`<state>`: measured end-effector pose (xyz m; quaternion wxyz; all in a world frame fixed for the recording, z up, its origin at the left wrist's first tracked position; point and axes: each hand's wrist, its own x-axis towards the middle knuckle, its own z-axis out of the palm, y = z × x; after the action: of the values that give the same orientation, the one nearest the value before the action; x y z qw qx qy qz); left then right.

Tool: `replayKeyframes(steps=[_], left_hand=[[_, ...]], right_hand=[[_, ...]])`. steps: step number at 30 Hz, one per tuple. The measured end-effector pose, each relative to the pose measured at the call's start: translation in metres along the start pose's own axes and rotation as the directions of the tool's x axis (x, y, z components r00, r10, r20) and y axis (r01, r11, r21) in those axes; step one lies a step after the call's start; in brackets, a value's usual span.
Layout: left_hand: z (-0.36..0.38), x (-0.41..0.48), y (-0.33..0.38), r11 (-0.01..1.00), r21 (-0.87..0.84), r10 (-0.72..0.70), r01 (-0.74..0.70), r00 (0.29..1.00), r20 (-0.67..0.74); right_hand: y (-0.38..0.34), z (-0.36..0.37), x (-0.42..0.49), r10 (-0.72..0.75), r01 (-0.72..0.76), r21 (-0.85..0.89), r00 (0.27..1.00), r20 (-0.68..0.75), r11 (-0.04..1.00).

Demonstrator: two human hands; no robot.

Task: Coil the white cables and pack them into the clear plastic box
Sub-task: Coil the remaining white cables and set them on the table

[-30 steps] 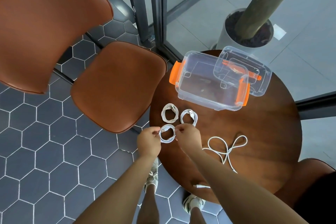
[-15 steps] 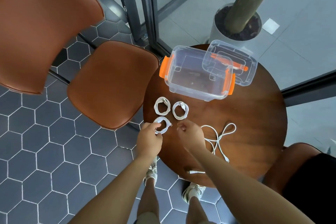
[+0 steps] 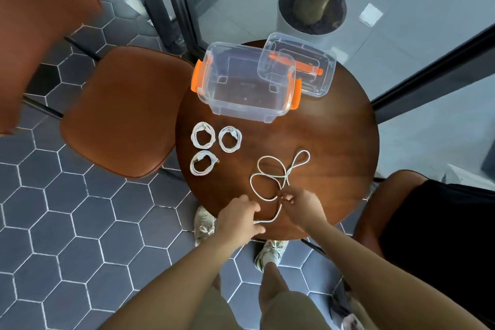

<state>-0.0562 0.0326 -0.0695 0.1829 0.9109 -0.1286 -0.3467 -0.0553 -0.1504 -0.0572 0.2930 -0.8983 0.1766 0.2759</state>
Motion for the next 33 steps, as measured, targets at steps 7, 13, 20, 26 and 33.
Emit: replayKeyframes(steps=[7, 13, 20, 26, 33], left_hand=[[0.014, 0.004, 0.004, 0.929, 0.352, 0.129, -0.110, 0.991, -0.033], [0.011, 0.008, -0.005, 0.996, -0.054, 0.062, -0.073, 0.981, -0.184], [-0.048, 0.001, 0.012, 0.688, -0.725, -0.214, 0.020, 0.961, -0.176], [-0.093, -0.005, 0.043, -0.098, -0.995, -0.233, -0.002, 0.972, 0.021], [-0.128, -0.008, 0.068, -0.247, -0.969, -0.079, 0.024, 0.996, 0.045]], right_hand=[[0.014, 0.011, 0.003, -0.105, 0.109, -0.061, 0.993, 0.060, 0.992], [0.015, 0.012, -0.003, -0.292, 0.304, -0.172, 0.952, 0.092, 0.937], [0.015, -0.013, -0.005, -0.556, 0.528, -0.316, 0.831, 0.004, 0.788], [-0.025, -0.051, -0.014, -0.558, 0.565, -0.043, 0.795, -0.237, 0.824], [-0.064, -0.072, -0.018, -0.578, 0.617, -0.006, 0.734, -0.357, 0.787]])
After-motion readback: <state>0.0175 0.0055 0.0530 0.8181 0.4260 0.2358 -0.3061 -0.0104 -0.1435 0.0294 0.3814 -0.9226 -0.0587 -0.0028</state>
